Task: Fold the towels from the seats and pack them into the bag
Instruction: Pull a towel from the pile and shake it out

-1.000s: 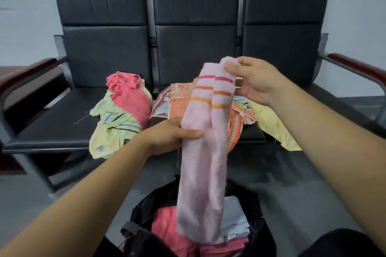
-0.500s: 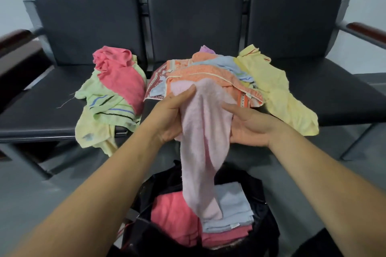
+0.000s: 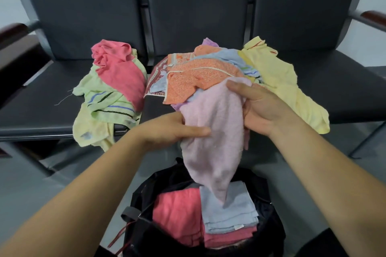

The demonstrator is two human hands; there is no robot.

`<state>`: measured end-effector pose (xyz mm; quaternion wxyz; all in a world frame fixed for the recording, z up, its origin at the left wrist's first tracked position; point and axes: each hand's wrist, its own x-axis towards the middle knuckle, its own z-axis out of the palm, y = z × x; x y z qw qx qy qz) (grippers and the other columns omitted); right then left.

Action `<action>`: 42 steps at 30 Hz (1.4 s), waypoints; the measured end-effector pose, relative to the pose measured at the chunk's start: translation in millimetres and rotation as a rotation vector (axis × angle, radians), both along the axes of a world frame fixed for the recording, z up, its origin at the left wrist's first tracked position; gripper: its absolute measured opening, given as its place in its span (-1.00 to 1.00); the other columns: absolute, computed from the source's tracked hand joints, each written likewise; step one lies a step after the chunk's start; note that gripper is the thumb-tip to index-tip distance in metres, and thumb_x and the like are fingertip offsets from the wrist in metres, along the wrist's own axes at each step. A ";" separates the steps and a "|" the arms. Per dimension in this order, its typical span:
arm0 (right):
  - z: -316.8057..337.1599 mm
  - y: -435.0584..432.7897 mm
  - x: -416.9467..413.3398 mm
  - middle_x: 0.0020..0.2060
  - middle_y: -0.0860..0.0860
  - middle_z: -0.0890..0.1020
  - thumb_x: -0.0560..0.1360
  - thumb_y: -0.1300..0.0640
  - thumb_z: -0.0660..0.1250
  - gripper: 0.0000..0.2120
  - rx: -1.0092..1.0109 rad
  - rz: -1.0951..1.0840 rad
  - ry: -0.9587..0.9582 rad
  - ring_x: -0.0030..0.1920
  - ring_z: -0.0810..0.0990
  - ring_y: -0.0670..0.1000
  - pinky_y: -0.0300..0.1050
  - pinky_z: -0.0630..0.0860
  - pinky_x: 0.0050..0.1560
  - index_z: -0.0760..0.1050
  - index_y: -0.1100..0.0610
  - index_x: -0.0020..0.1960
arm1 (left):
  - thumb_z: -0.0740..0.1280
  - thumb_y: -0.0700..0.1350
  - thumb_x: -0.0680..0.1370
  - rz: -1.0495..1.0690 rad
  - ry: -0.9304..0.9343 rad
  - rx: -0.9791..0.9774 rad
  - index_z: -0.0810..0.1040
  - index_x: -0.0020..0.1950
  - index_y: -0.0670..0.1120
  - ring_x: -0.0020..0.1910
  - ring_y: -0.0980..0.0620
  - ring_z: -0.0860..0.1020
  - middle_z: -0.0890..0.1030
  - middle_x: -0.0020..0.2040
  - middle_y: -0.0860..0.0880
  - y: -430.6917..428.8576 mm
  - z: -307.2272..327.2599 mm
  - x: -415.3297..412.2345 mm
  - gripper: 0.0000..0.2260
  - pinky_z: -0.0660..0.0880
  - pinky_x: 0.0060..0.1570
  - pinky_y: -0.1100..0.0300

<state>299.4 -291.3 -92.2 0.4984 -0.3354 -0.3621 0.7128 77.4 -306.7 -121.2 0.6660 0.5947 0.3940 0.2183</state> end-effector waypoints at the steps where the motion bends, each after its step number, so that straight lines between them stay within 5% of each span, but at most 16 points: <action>1: 0.8 -0.3 1.9 0.09 0.22 0.70 0.42 0.25 0.44 -0.65 -0.021 -0.015 -0.018 0.09 0.71 0.13 -0.03 0.67 -0.01 0.58 0.30 0.19 | 0.53 -0.11 0.47 0.038 -0.007 -0.017 0.66 0.18 -0.17 0.20 -0.10 0.64 0.69 0.16 -0.14 -1.6 -0.4 1.9 -0.68 0.50 0.28 0.00; 6: -4.7 2.5 18.1 0.02 0.21 0.72 0.47 0.24 0.47 -0.83 -0.042 -0.102 -0.406 0.15 0.67 0.25 0.20 0.58 0.24 0.64 0.24 0.06 | 0.38 -0.19 0.50 0.313 -0.371 -0.219 0.53 0.33 -0.28 0.21 -0.16 0.62 0.62 0.24 -0.26 -5.3 9.8 8.8 -0.59 0.59 0.17 -0.01; 10: -6.2 -7.0 14.9 0.34 0.17 0.59 0.57 0.09 0.32 -0.70 -0.042 0.233 -0.080 0.37 0.54 0.18 0.21 0.44 0.39 0.63 0.12 0.26 | 0.31 -0.05 0.59 0.323 -0.664 -0.377 0.44 0.42 -0.30 0.33 -0.19 0.55 0.54 0.35 -0.28 -3.7 17.3 12.6 -0.53 0.48 0.32 -0.09; 12: -14.3 -8.1 12.7 0.40 0.22 0.52 0.57 0.03 0.34 -0.54 -0.050 0.332 -0.131 0.43 0.47 0.23 0.27 0.36 0.45 0.50 0.20 0.41 | 0.26 -0.02 0.60 0.290 -0.713 -0.352 0.44 0.41 -0.29 0.36 -0.21 0.52 0.53 0.37 -0.28 -2.7 19.7 11.6 -0.53 0.49 0.32 -0.08; 16: -18.3 -5.8 12.6 0.32 0.30 0.56 0.52 0.20 0.42 -0.52 -0.032 0.213 -0.235 0.38 0.50 0.32 0.32 0.41 0.40 0.46 0.38 0.38 | 0.25 -0.17 0.59 0.152 -0.564 -0.088 0.57 0.32 -0.13 0.36 -0.19 0.52 0.57 0.32 -0.21 -4.0 19.1 6.2 -0.69 0.45 0.36 -0.11; 19: -12.9 -5.9 14.9 0.14 0.19 0.68 0.47 0.22 0.40 -0.65 -0.002 0.097 -0.145 0.17 0.64 0.18 0.16 0.58 0.25 0.56 0.29 0.24 | 0.34 -0.32 0.53 0.269 -0.411 -0.005 0.58 0.19 -0.16 0.18 -0.12 0.64 0.69 0.12 -0.15 -3.5 19.7 1.2 -0.75 0.60 0.12 0.04; 24: -7.0 -4.3 15.1 0.10 0.15 0.72 0.52 0.25 0.37 -0.80 0.067 -0.076 -0.188 0.11 0.70 0.09 0.02 0.60 0.21 0.63 0.25 0.13 | 0.46 -0.10 0.46 0.397 -0.064 0.077 0.65 0.19 -0.18 0.10 -0.13 0.68 0.71 0.10 -0.13 2.1 22.2 -11.9 -0.67 0.57 0.09 0.00; 30: 1.7 -7.0 15.2 0.25 0.18 0.65 0.57 0.21 0.34 -0.69 -0.017 0.022 0.044 0.28 0.62 0.14 0.05 0.55 0.31 0.54 0.28 0.29 | 0.37 -0.04 0.48 0.435 -0.295 -0.025 0.68 0.00 -0.16 -0.18 0.00 0.66 0.71 -0.13 -0.08 3.7 23.4 -6.0 -0.76 0.60 -0.26 0.14; 33: -1.9 -5.1 21.6 0.17 0.25 0.67 0.48 0.28 0.41 -0.69 0.022 0.012 -0.188 0.26 0.62 0.23 0.09 0.59 0.25 0.58 0.33 0.21 | 0.30 -0.09 0.55 0.399 -0.340 0.016 0.65 0.05 -0.20 -0.12 0.01 0.68 0.72 -0.08 -0.10 4.6 21.3 -7.4 -0.77 0.61 -0.19 0.16; 38: -4.0 -0.7 33.3 0.06 0.09 0.74 0.55 0.20 0.40 -0.82 0.112 -0.183 -0.421 0.08 0.71 0.11 0.04 0.63 0.08 0.64 0.19 0.14 | 0.31 -0.08 0.61 0.472 -0.064 0.205 0.74 -0.17 -0.08 -0.23 0.04 0.68 0.72 -0.17 -0.06 7.8 17.3 -14.4 -0.74 0.59 -0.22 0.19; 42: -5.3 -0.6 29.9 0.09 0.09 0.73 0.56 0.20 0.39 -0.78 0.099 -0.196 -0.332 0.12 0.71 0.09 -0.03 0.63 0.06 0.62 0.22 0.18 | 0.39 0.04 0.47 0.528 -0.182 0.173 0.73 -0.10 -0.10 -0.28 0.03 0.60 0.68 -0.21 -0.06 8.7 17.4 -12.6 -0.76 0.58 -0.23 0.15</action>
